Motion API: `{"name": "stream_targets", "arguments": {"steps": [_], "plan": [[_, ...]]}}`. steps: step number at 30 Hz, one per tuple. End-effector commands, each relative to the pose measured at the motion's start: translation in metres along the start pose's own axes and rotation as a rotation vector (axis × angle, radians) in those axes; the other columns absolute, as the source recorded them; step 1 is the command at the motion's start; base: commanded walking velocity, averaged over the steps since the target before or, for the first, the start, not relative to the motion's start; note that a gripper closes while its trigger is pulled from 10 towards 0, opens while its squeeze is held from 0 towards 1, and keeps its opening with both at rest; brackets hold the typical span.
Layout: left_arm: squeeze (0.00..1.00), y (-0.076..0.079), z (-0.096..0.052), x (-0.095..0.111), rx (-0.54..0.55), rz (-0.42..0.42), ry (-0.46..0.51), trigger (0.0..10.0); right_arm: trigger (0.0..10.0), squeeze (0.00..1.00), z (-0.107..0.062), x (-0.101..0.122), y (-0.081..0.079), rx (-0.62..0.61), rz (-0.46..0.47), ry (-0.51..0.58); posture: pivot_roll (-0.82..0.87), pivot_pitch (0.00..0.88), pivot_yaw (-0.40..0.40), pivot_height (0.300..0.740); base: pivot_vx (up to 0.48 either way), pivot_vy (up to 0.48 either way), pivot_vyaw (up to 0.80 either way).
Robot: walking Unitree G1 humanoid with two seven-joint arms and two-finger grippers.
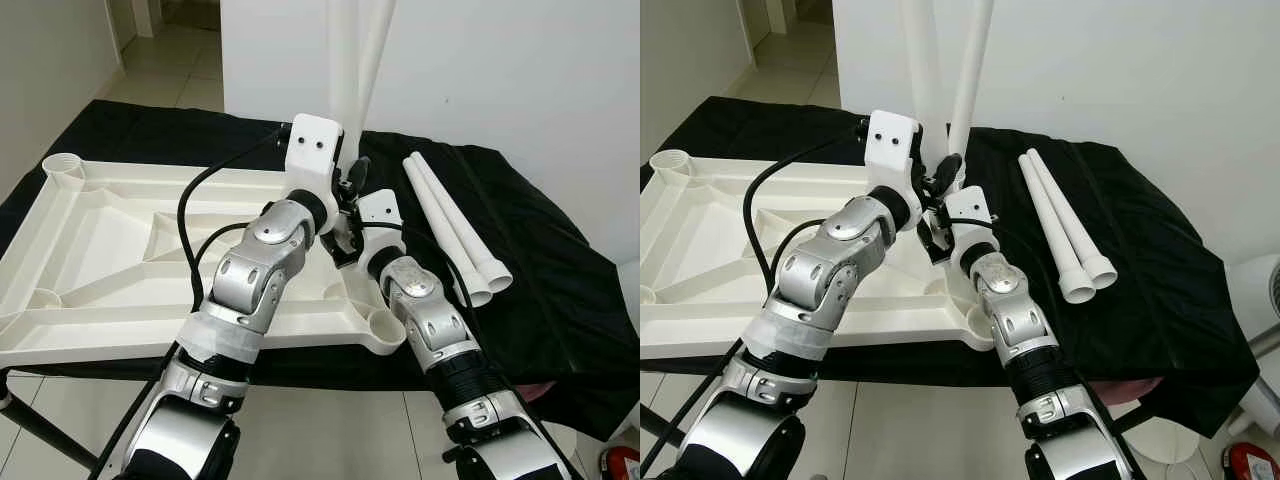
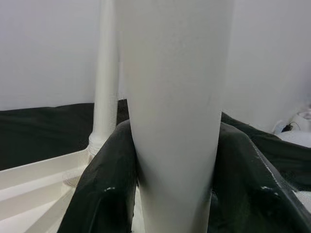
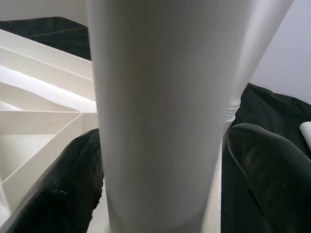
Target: Building children table
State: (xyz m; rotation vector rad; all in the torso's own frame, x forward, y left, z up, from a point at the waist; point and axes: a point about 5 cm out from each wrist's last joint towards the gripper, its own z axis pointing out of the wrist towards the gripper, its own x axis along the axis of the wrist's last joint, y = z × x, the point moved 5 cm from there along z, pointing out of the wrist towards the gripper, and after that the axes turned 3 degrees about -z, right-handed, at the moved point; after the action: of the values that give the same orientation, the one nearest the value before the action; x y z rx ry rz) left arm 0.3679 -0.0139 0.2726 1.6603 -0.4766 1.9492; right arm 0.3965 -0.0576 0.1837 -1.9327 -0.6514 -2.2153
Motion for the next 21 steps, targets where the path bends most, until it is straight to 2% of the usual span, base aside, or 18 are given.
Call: {"name": "stream_targets", "arguments": {"steps": [1, 3, 4, 6, 8, 10, 11, 12, 13, 21], "plan": [[0.0, 0.0174, 0.001, 0.0092, -0.049, 0.006, 0.034, 10.0, 8.7, 0.0, 0.0015, -0.0006, -0.0025, 0.005, 0.002, 0.002, 0.02, 0.0, -0.136, 0.74, 0.0, 0.0, 0.0], [0.0, 0.0179, 0.001, 0.0092, -0.05, 0.006, 0.035, 10.0, 8.7, 0.0, 0.0016, -0.0006, -0.0025, 0.005, 0.002, 0.002, 0.02, 0.0, -0.136, 0.74, 0.0, 0.0, 0.0], [0.0, 0.0188, 0.0012, 0.0092, -0.052, 0.005, 0.035, 10.0, 4.7, 0.0, 0.0017, -0.0009, -0.0025, 0.006, 0.005, 0.001, 0.02, 0.0, -0.137, 0.74, 0.0, 0.0, 0.0], [0.0, 0.0196, 0.0013, 0.0092, -0.053, 0.002, 0.035, 10.0, 4.3, 0.0, 0.0018, -0.0016, -0.0021, 0.003, 0.01, -0.002, 0.02, 0.0, -0.137, 0.74, 0.0, 0.0, 0.0], [0.0, 0.0208, 0.0015, 0.0094, -0.052, 0.0, 0.036, 10.0, 1.7, 0.0, 0.0026, -0.0029, -0.001, -0.001, 0.016, -0.007, 0.02, 0.0, -0.137, 0.74, 0.0, 0.0, 0.0], [0.0, 0.0208, 0.0015, 0.0094, -0.052, 0.0, 0.036, 10.0, 1.7, 0.0, 0.0026, -0.0029, -0.001, -0.001, 0.016, -0.007, 0.02, 0.0, -0.137, 0.74, 0.0, 0.0, 0.0], [0.0, 0.0215, 0.0016, 0.0097, -0.053, 0.0, 0.037, 10.0, 1.0, 0.0, 0.0029, -0.0038, -0.0001, -0.004, 0.02, -0.01, 0.02, 0.0, -0.139, 0.74, 0.0, 0.0, 0.0], [0.0, 0.0215, 0.0016, 0.0097, -0.053, 0.0, 0.037, 10.0, 1.0, 0.0, 0.0029, -0.0038, -0.0001, -0.004, 0.02, -0.01, 0.02, 0.0, -0.139, 0.74, 0.0, 0.0, 0.0], [0.0, 0.0225, 0.0015, 0.01, -0.055, -0.001, 0.038, 10.0, 0.0, 0.0, 0.0031, -0.0041, 0.0005, -0.005, 0.02, -0.01, 0.02, 0.0, -0.138, 0.74, 0.0, 0.0, 0.0], [0.0, 0.0266, 0.0012, 0.0092, -0.062, 0.0, 0.037, 10.0, 0.0, 0.0, 0.0044, -0.0031, 0.0044, -0.025, 0.038, -0.005, 0.03, 0.0, -0.137, 0.74, 0.0, 0.0, 0.0]]}}
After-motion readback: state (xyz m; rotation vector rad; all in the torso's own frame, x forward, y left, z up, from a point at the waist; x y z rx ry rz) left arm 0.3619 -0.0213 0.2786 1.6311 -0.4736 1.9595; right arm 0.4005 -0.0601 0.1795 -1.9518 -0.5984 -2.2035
